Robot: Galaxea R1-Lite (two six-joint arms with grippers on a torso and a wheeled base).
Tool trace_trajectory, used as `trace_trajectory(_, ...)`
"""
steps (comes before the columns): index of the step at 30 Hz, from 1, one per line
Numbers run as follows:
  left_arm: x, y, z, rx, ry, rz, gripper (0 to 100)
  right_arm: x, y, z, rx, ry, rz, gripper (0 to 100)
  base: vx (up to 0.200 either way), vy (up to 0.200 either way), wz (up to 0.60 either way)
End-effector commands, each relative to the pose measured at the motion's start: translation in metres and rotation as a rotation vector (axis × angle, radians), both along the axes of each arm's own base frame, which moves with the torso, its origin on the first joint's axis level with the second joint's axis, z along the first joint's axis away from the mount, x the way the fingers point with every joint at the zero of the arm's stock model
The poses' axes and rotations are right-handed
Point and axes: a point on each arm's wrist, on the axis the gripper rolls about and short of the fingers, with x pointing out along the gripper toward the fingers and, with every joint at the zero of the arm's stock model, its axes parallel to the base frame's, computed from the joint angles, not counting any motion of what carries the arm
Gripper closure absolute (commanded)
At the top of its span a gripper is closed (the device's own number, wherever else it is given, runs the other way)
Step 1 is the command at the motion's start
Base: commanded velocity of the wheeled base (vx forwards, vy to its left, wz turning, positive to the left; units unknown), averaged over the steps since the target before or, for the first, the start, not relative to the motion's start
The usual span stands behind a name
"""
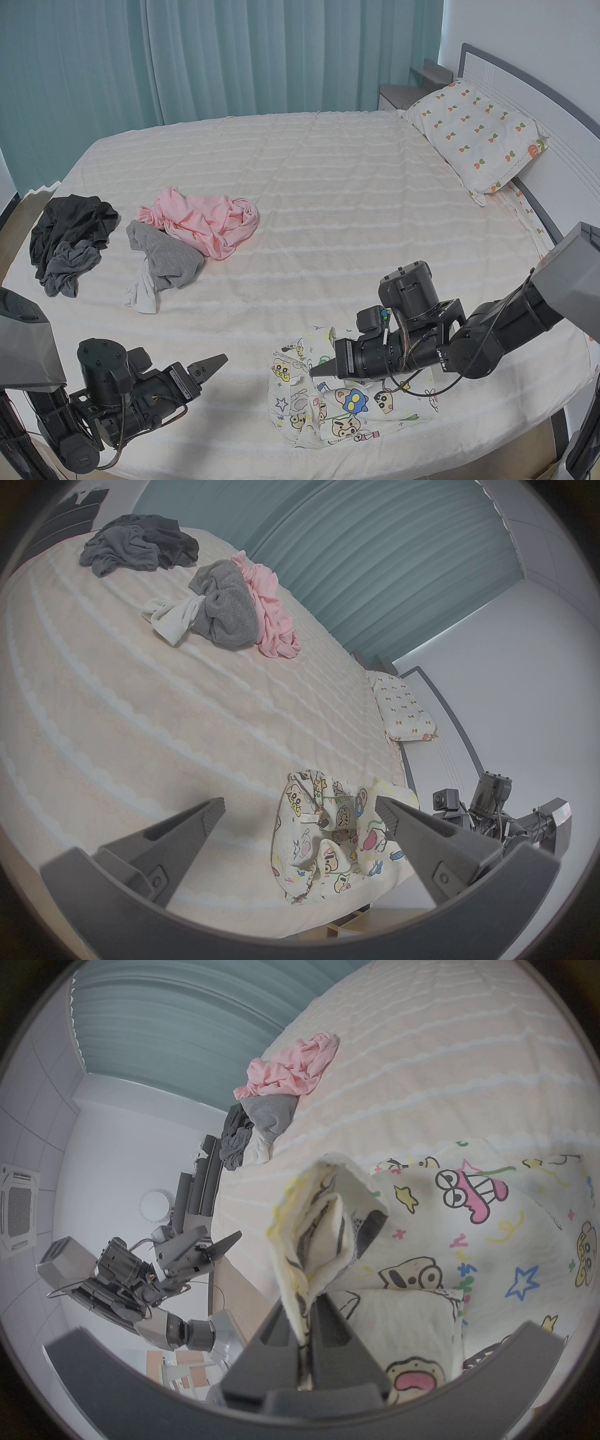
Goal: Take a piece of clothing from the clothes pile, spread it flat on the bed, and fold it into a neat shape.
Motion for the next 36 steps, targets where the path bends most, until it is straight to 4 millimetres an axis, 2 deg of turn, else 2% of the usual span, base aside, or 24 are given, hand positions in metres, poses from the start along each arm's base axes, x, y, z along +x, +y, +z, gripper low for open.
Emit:
trace_trajectory(1, -0.003, 0.002, -0.004, 0.013, 0.025, 0.002, 0, -0.006, 0.005, -0.009, -0.015, 0.012, 0.022, 0, 0.0, 0.0, 0.0)
trace_trajectory(8, -0.003, 0.001, -0.005, 0.014, 0.028, 0.001, 0, -0.009, 0.014, -0.007, -0.046, -0.065, -0.05, 0, 0.0, 0.0, 0.0)
trace_trajectory(12, -0.003, 0.001, -0.005, 0.014, 0.028, 0.001, 0, -0.016, 0.014, 0.007, -0.006, -0.082, -0.091, 0, 0.0, 0.0, 0.0)
trace_trajectory(14, -0.003, 0.001, -0.005, 0.014, 0.028, 0.001, 0, -0.016, 0.014, 0.007, -0.006, -0.082, -0.091, 0, 0.0, 0.0, 0.0)
trace_trajectory(15, -0.003, 0.001, -0.005, 0.015, 0.03, 0.001, 0, -0.019, 0.004, 0.001, -0.03, -0.063, -0.109, 0, 0.0, 0.0, 0.0)
trace_trajectory(18, -0.003, 0.001, -0.005, 0.015, 0.03, 0.001, 0, -0.019, -0.006, -0.007, -0.055, -0.037, -0.121, 0, 0.0, 0.0, 0.0)
trace_trajectory(21, -0.003, 0.001, -0.006, 0.015, 0.031, 0.001, 0, -0.016, -0.005, -0.022, -0.089, -0.022, -0.11, 0, 0.0, 0.0, 0.0)
trace_trajectory(25, -0.003, 0.001, -0.007, 0.017, 0.035, 0.001, 0, -0.014, 0.005, -0.035, -0.107, -0.009, -0.088, 0, 0.0, 0.0, 0.0)
trace_trajectory(29, -0.003, 0.001, -0.007, 0.017, 0.035, 0.001, 0, -0.023, 0.028, -0.046, -0.115, -0.006, -0.026, 0, 0.0, 0.0, 0.0)
trace_trajectory(36, -0.002, 0.001, -0.007, 0.018, 0.036, 0.001, 0, -0.049, 0.047, -0.049, -0.123, 0.002, 0.059, 0, 0.0, 0.0, 0.0)
